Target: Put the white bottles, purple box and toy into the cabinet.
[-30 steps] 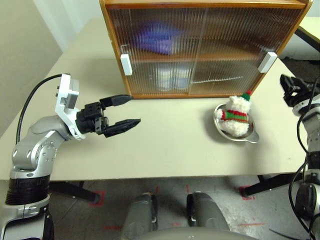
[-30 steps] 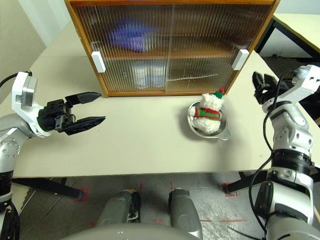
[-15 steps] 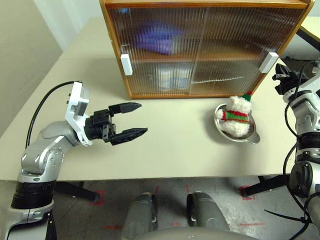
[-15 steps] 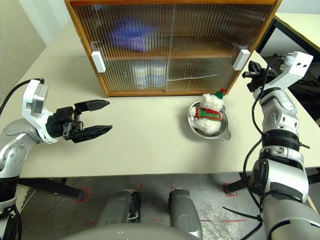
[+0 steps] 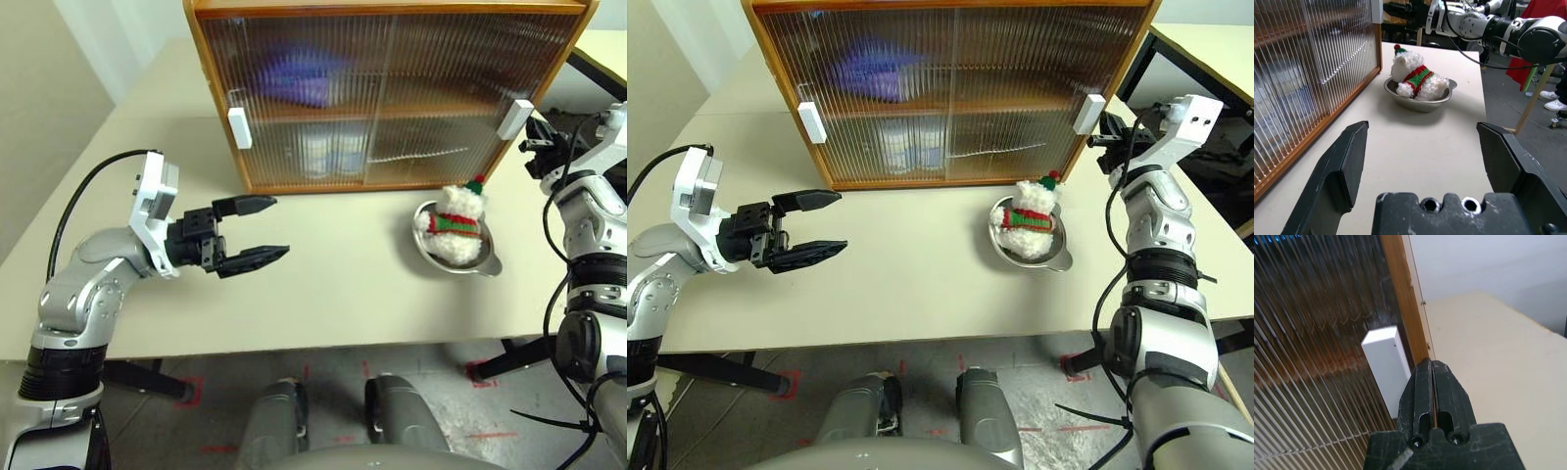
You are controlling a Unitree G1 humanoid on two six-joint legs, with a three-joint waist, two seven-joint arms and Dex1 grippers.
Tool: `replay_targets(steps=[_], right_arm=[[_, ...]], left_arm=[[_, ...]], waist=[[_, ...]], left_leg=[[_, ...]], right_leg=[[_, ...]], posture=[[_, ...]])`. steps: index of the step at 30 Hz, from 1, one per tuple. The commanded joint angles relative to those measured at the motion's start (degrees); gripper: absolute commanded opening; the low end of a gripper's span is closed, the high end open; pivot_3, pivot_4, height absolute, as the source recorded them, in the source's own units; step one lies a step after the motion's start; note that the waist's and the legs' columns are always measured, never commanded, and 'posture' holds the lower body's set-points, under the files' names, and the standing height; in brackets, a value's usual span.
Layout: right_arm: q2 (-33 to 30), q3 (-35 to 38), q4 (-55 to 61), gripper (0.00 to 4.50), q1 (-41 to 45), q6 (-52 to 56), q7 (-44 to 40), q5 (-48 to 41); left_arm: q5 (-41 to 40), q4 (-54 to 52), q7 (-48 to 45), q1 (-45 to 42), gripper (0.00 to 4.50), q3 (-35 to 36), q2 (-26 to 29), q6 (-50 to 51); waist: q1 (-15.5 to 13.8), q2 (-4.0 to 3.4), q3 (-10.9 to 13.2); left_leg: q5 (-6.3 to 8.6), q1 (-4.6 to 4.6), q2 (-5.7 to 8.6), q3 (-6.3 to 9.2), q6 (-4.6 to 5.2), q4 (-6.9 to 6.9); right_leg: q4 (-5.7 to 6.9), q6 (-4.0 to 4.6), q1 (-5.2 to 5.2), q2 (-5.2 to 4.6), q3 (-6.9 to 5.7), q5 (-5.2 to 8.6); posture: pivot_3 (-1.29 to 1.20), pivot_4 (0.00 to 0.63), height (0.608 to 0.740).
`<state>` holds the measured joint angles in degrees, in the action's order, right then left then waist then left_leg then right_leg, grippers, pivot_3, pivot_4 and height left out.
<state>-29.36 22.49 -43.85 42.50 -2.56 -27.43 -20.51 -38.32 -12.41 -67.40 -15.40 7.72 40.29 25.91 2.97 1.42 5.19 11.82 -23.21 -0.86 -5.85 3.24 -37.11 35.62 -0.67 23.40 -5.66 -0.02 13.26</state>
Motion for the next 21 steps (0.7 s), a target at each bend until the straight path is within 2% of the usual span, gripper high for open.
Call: replay_targets(steps=[1,3,9,21], right_arm=[[1.78,-1.27,2.37,0.05,0.73,-0.91,-0.10,0.19],[2.61,-1.40,3.20,0.05,0.44,-0.48,-0.15,-0.12],[4.54,-2.04,4.14,0.05,1.04,-0.25,-0.36,-0.58],[9.88,-5.11,6.69,0.05,2.83,0.54,-6.64,-1.88]], left_arm=[[0.37,0.45,-0.48,-0.32,4.50,-1.07,0.27,-0.08],[0.29,0.35,-0.48,-0.23,4.50,-1.06,0.26,0.07],[0.29,1.18,-0.82,-0.59,4.50,-1.15,0.23,0.07],[0.76,1.37,-0.01,-0.16,4.50,-0.10,0.74,-0.18]], waist=[[0.52,0.00,0.00],[0.78,0.00,0.00],[0.68,0.00,0.00],[0.70,-0.01,-0.01]], left_leg=[[0.00,0.01,0.00,-0.01,0.00,0.00],[0.00,0.03,-0.01,-0.02,0.00,-0.01],[0.00,0.01,-0.02,-0.03,0.00,-0.01],[0.00,0.00,-0.02,-0.07,0.00,0.01]], right_leg=[[0.02,-0.11,0.00,0.01,0.02,-0.07],[0.04,-0.65,0.01,0.03,0.04,-0.39],[0.03,-0.60,0.03,0.01,0.05,-0.37],[0.05,-0.48,0.06,0.01,0.05,-0.46]], posture=[[0.03,0.025,0.740],[0.02,0.028,0.740],[0.01,0.034,0.740],[0.03,0.036,0.740]])
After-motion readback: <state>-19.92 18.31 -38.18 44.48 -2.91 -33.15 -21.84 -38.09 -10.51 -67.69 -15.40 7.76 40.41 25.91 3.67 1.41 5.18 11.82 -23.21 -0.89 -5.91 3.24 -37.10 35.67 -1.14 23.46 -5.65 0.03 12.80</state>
